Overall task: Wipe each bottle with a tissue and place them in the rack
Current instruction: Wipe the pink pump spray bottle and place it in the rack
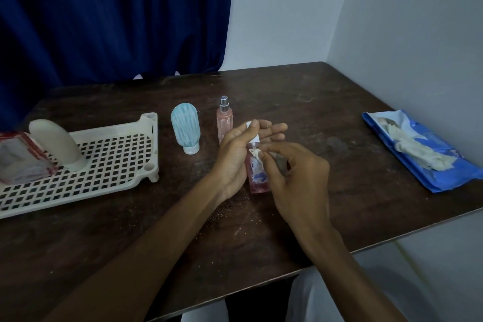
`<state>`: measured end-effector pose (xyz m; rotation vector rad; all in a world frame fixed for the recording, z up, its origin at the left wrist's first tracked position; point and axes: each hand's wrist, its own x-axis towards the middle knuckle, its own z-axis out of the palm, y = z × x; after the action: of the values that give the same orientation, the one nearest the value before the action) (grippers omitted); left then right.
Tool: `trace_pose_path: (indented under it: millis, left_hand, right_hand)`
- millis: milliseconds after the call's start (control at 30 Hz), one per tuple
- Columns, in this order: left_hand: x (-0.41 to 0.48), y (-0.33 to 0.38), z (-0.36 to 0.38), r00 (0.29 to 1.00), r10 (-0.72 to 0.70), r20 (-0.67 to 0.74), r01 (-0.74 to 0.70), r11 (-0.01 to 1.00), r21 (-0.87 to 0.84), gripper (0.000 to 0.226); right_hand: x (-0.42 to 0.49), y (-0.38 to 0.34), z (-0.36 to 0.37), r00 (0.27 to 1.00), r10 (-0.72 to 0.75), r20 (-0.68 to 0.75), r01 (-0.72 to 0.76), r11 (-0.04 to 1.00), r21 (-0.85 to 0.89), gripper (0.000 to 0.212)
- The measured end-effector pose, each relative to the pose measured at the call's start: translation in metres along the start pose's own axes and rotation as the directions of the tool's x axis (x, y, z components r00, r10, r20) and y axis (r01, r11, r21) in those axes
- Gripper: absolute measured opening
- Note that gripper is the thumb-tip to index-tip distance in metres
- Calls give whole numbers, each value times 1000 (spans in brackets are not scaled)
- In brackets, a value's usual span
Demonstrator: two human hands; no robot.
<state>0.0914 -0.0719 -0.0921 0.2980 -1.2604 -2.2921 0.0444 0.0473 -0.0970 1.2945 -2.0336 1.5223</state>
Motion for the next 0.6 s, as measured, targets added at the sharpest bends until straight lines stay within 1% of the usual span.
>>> trace_pose_path:
  millis: [67,167,300,400,600]
  left_hand:
    - [-1,-1,0,1000,0,-2,0,1000,-13,25]
    - [-1,-2,2,1000,8,-3,-8,1000,-13,25]
    - [0,0,3,1000,9,-18,-9,1000,-16,24]
    - [-1,1,2,1000,-3,-21,3,1000,-10,24]
    - [1,0,2,998,-6,-56,4,999,-38,25]
  right_hand:
    - [-1,-3,3,1000,-27,-5,26,999,-21,9]
    - [-4,-3,0,996,-83,24,85,994,-65,16]
    - [1,5,-6,999,-46,19,47,997,-66,14]
    - [9,6,-4,999,-44,4,44,995,-85,12]
    - [4,2,-4,990,-128,65,133,989,-65,14]
